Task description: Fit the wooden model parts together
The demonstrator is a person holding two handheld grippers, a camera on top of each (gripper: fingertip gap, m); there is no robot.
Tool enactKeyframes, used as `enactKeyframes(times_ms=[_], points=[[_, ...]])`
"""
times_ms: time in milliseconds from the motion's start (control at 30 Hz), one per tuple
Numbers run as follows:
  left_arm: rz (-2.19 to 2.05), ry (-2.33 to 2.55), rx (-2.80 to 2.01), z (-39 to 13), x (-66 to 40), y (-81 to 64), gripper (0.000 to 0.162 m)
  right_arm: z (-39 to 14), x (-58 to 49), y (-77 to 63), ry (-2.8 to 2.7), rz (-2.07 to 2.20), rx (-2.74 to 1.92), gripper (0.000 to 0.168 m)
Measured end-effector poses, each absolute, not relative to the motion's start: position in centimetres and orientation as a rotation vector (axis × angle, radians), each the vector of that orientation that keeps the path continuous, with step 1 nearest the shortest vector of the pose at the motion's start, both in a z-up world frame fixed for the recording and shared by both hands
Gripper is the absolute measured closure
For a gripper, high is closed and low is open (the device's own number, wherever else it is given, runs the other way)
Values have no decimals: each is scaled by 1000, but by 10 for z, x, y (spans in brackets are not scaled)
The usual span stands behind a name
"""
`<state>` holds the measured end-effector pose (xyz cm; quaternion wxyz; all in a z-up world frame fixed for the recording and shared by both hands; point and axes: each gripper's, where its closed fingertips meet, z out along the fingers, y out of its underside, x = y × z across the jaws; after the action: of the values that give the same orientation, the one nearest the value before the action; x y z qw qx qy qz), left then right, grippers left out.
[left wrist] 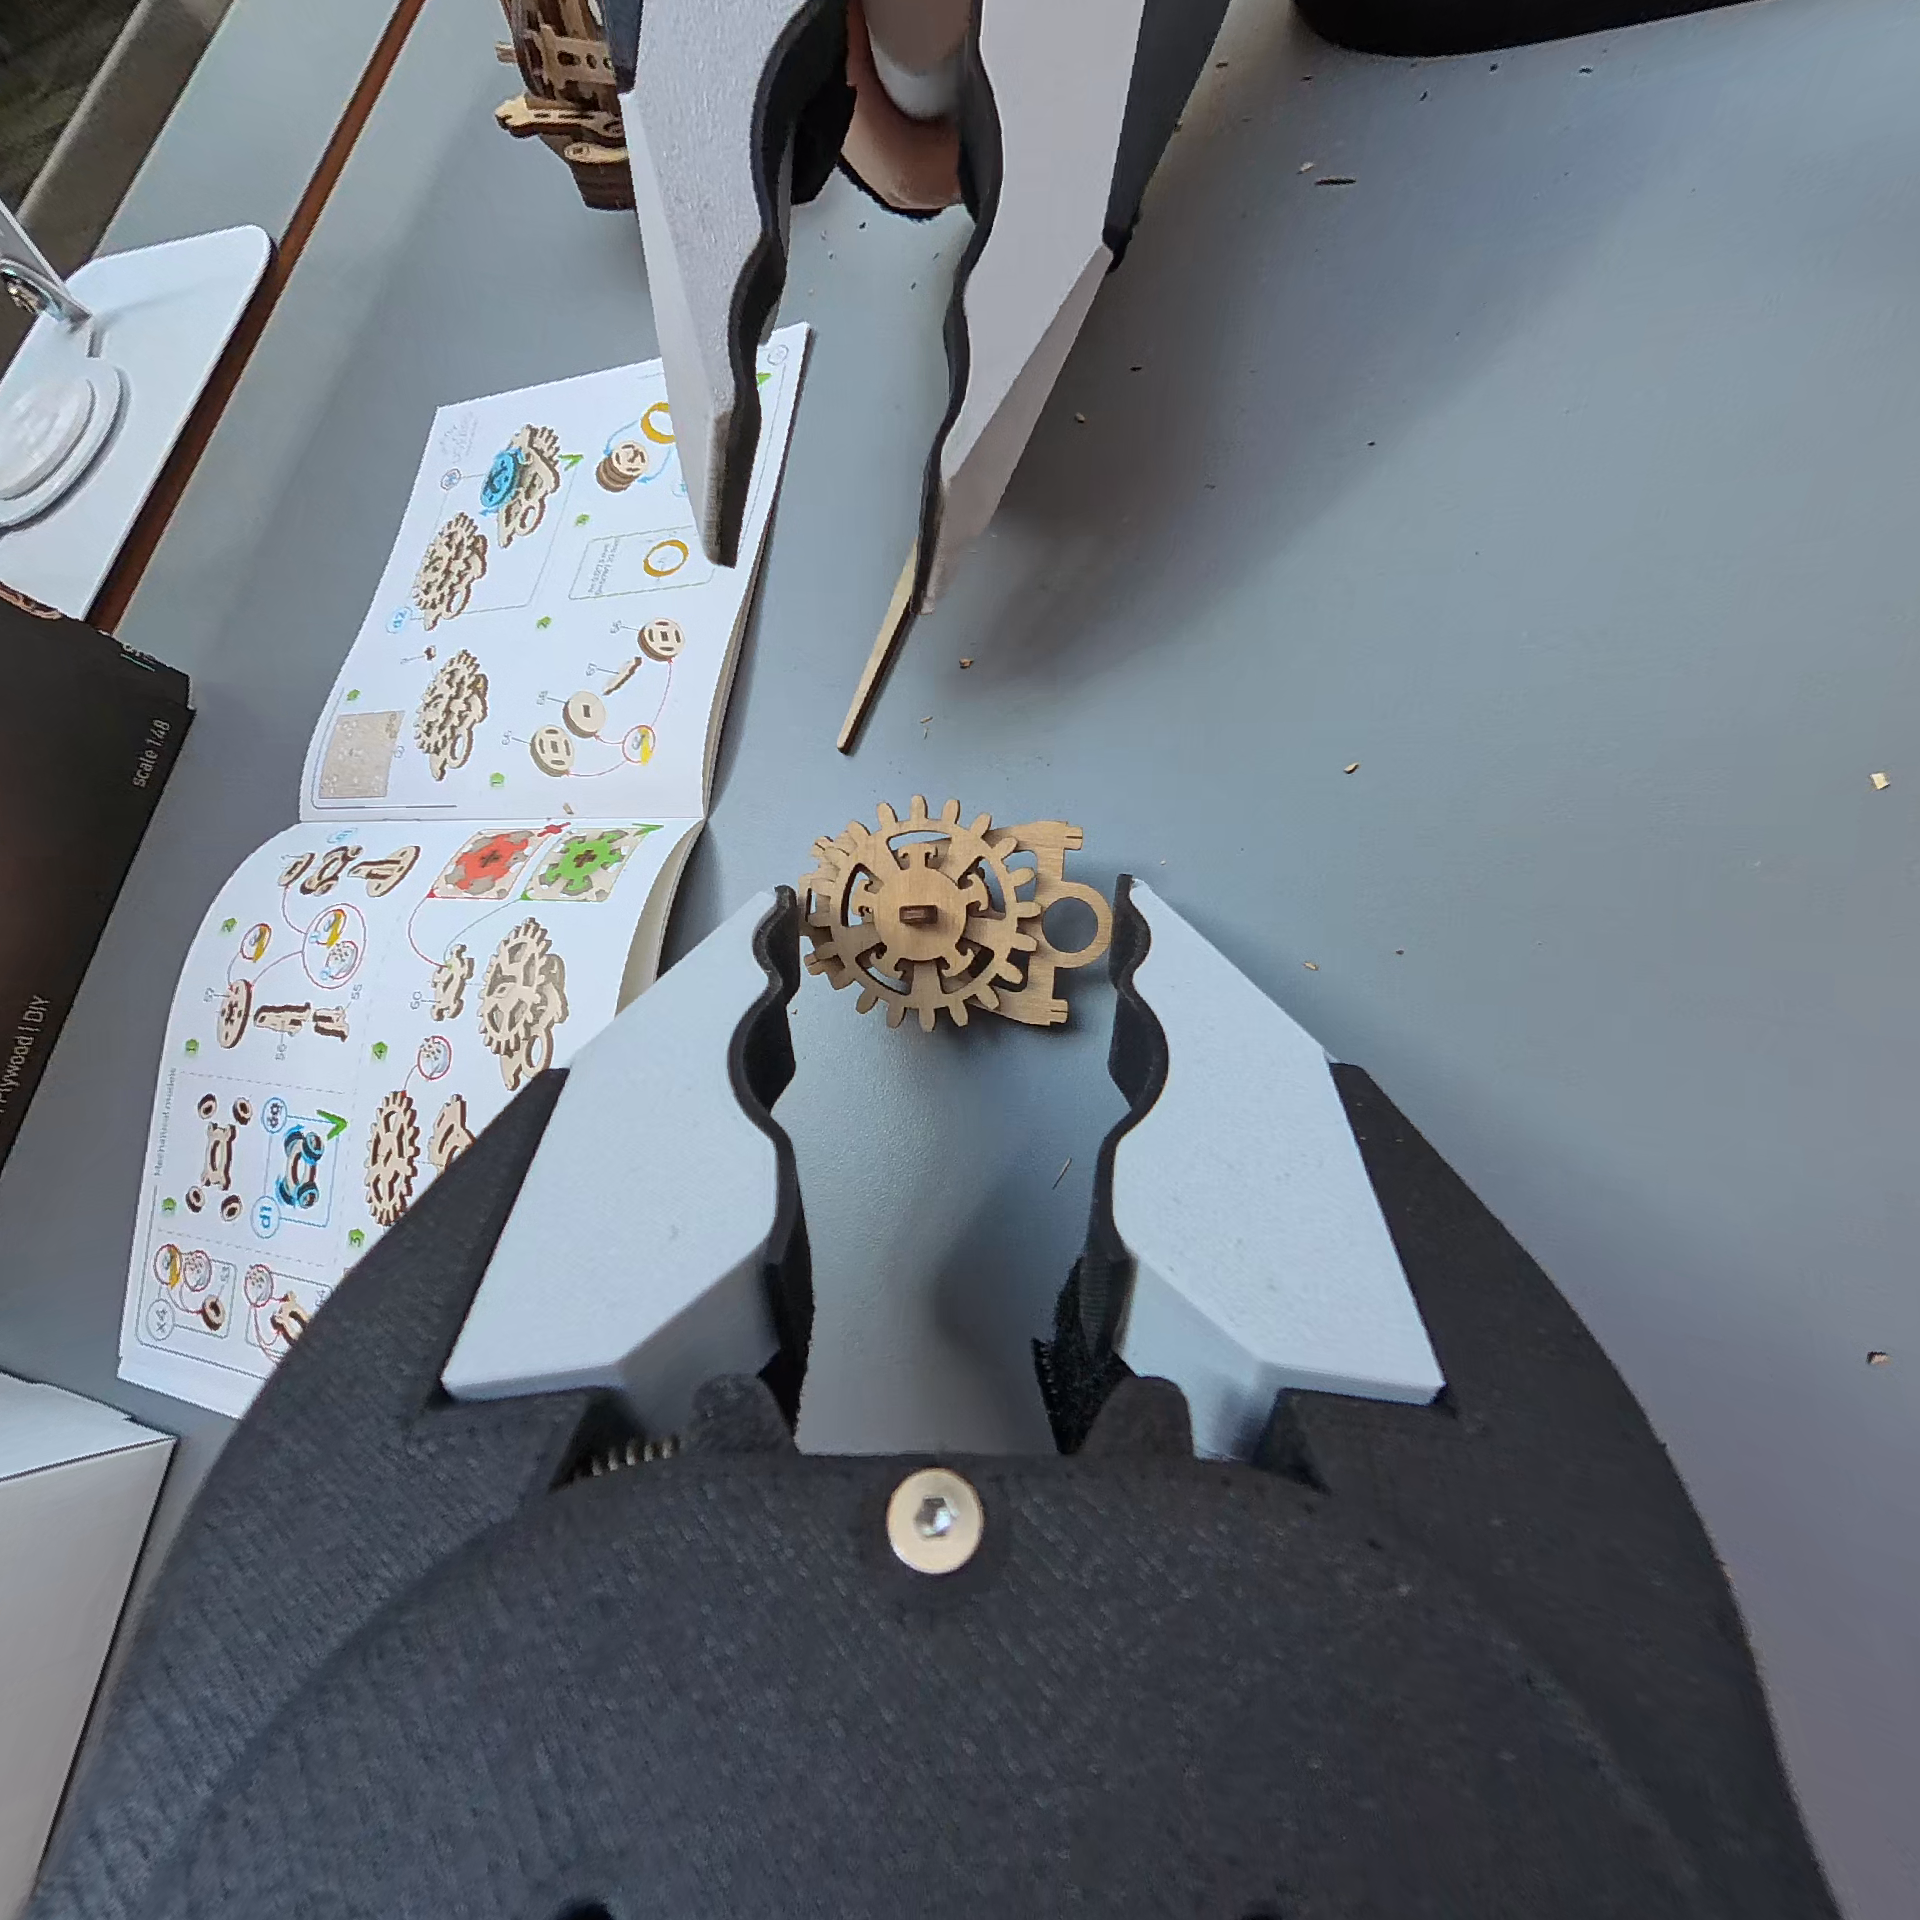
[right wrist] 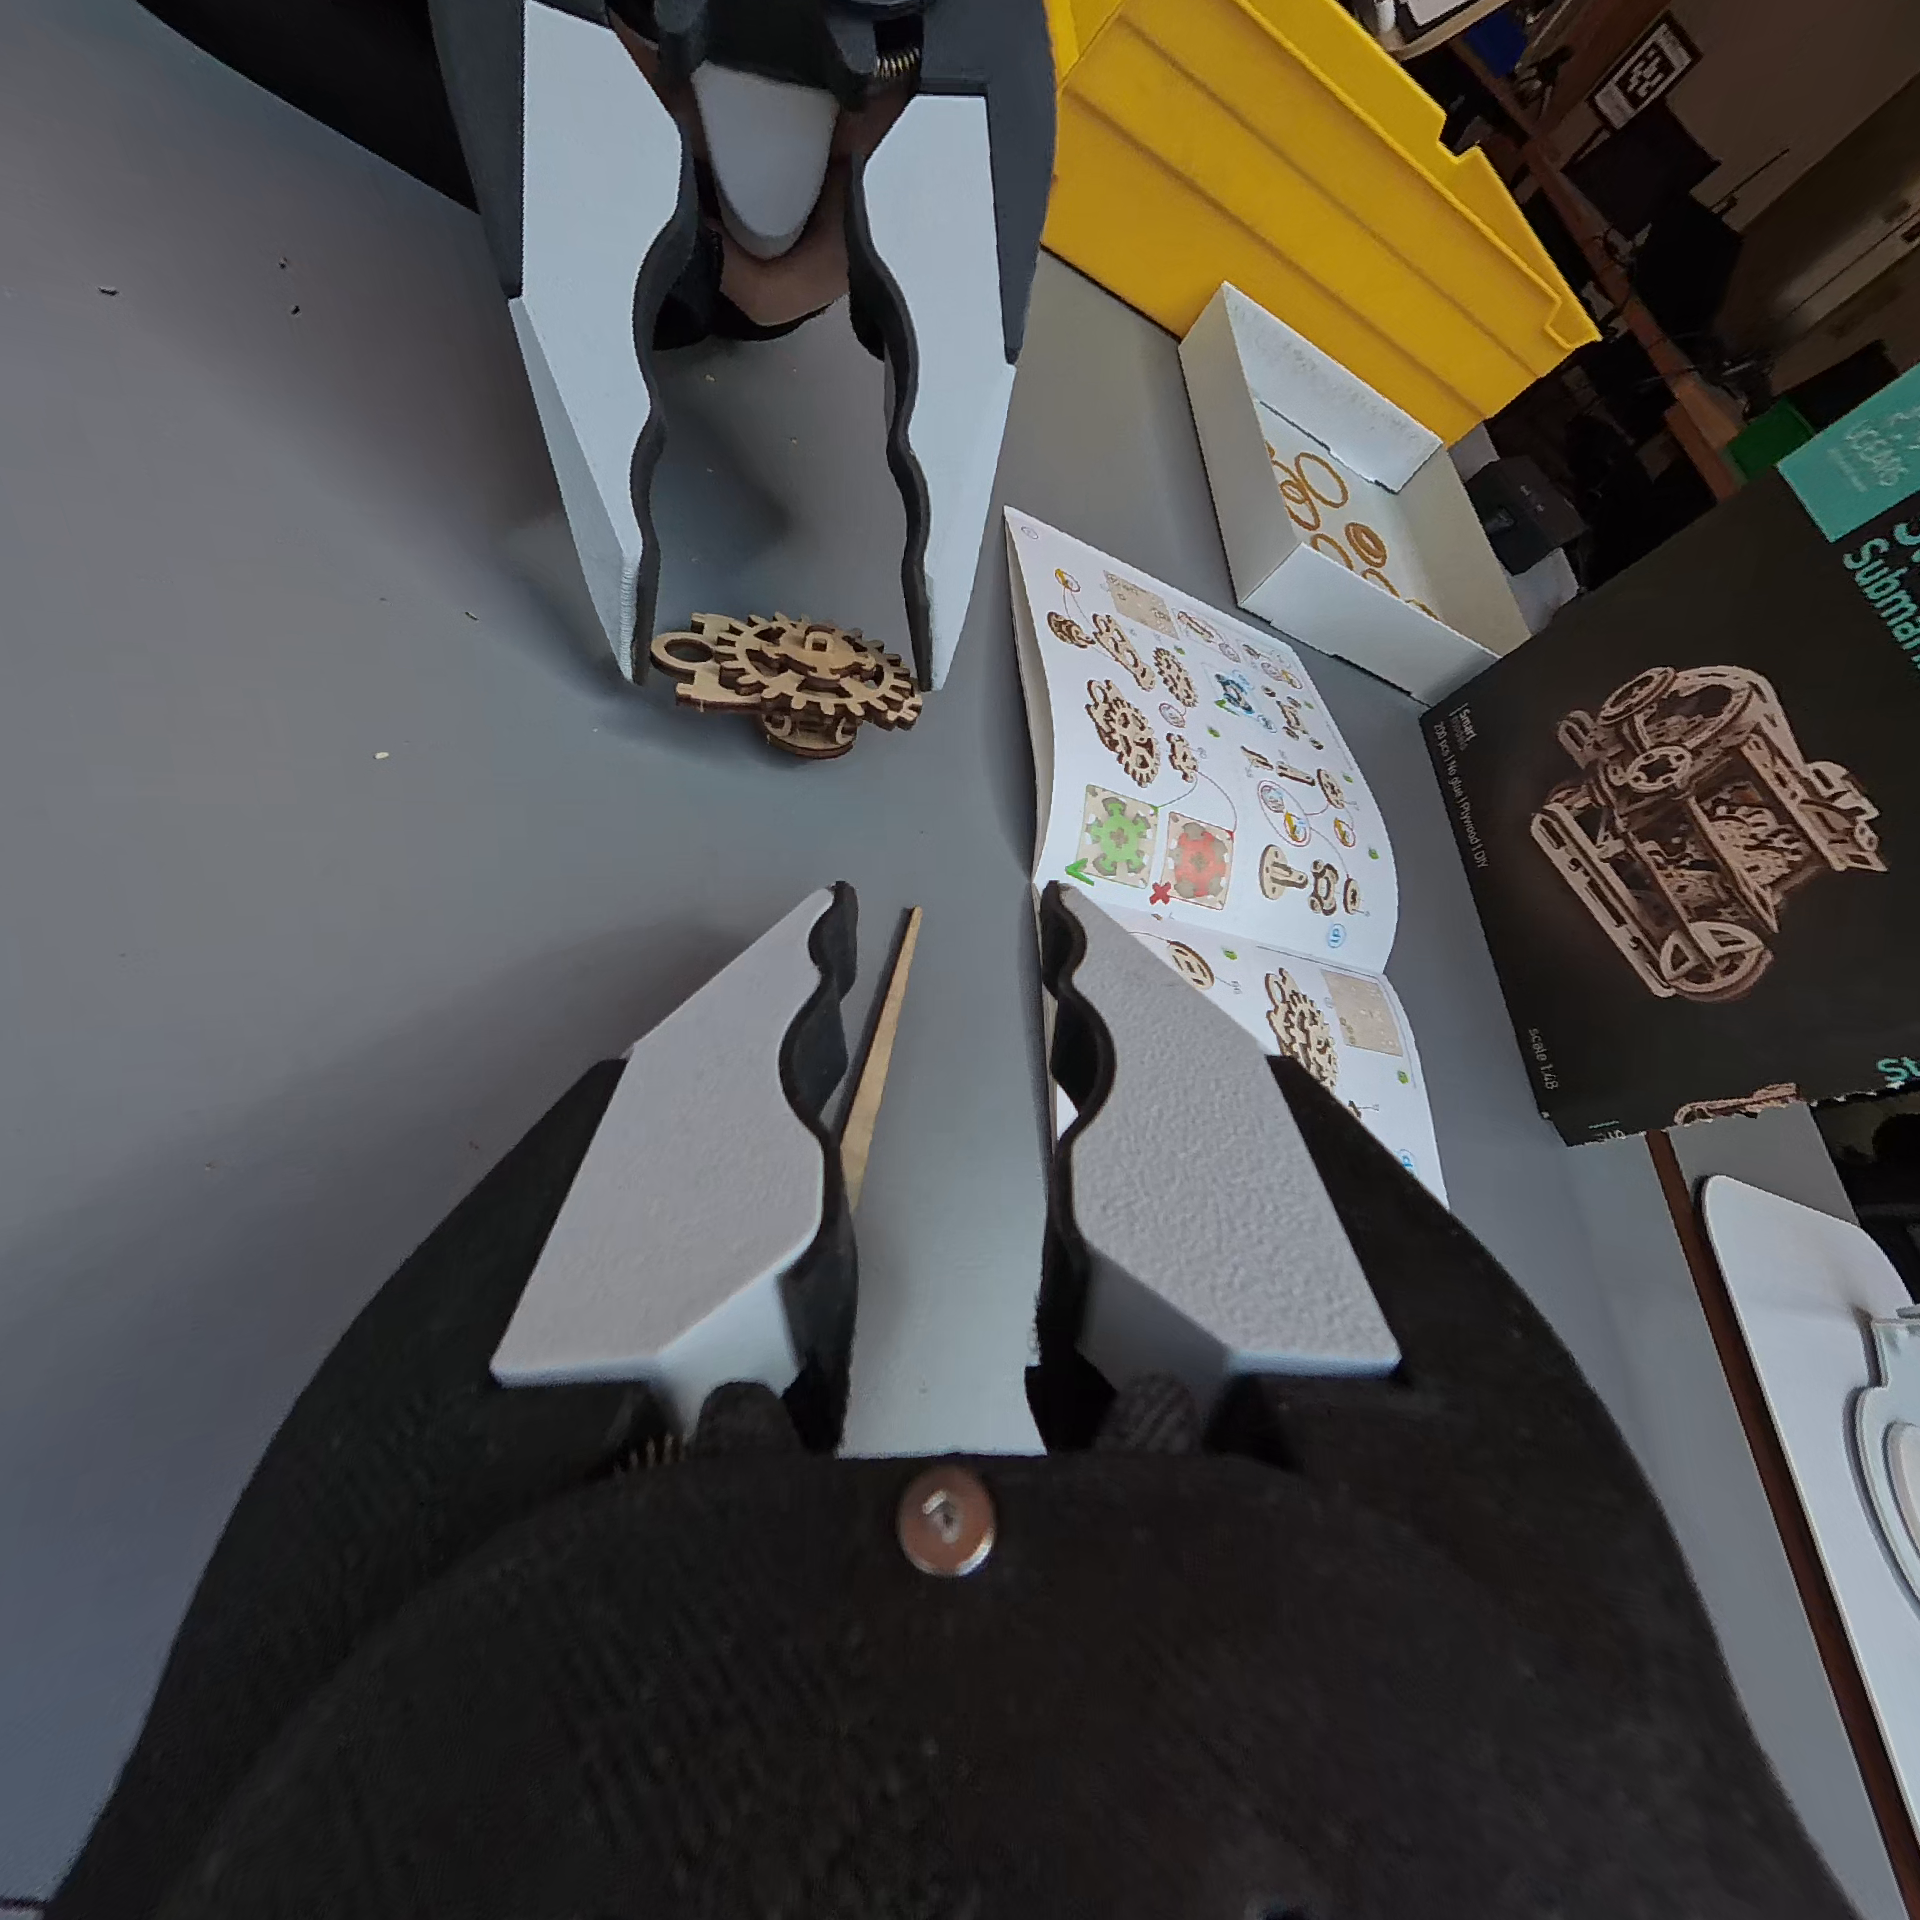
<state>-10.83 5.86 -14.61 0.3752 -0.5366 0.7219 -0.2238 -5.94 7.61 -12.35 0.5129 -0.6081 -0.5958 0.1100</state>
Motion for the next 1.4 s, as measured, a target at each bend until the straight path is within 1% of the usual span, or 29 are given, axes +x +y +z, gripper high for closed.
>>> enactKeyframes(times_ms=[400,533,833,867,933,1000,1067,1133,1267,1300,1400], points=[[-633,1816,-1373,-138,-108,57,103,-130,-60,75,-1476,233,-1463,134],[-713,1788,-1388,-131,-106,54,97,-132,-61,73,-1492,228,-1460,134],[-923,1573,-1351,-89,-108,62,98,-139,-65,67,-1547,234,-1456,134],[-930,1536,-1353,-84,-109,66,99,-140,-66,67,-1554,235,-1456,135],[-948,1490,-1367,-80,-112,72,97,-144,-65,63,-1583,246,-1465,146],[-963,1463,-1387,-79,-113,77,97,-148,-65,61,-1603,256,-1475,149],[-970,1435,-1404,-78,-113,81,101,-152,-66,59,-1625,263,-1486,149],[-973,1409,-1419,-75,-113,84,106,-155,-67,54,-1641,293,-1496,160],[-915,1277,-1476,-58,-125,102,115,-154,-66,55,-1650,259,-1476,158],[-879,1208,-1504,-50,-135,110,113,-154,-66,56,-1649,247,-1470,156],[-622,931,-1602,-29,-211,151,121,-152,-64,58,-1648,195,-1453,153]])
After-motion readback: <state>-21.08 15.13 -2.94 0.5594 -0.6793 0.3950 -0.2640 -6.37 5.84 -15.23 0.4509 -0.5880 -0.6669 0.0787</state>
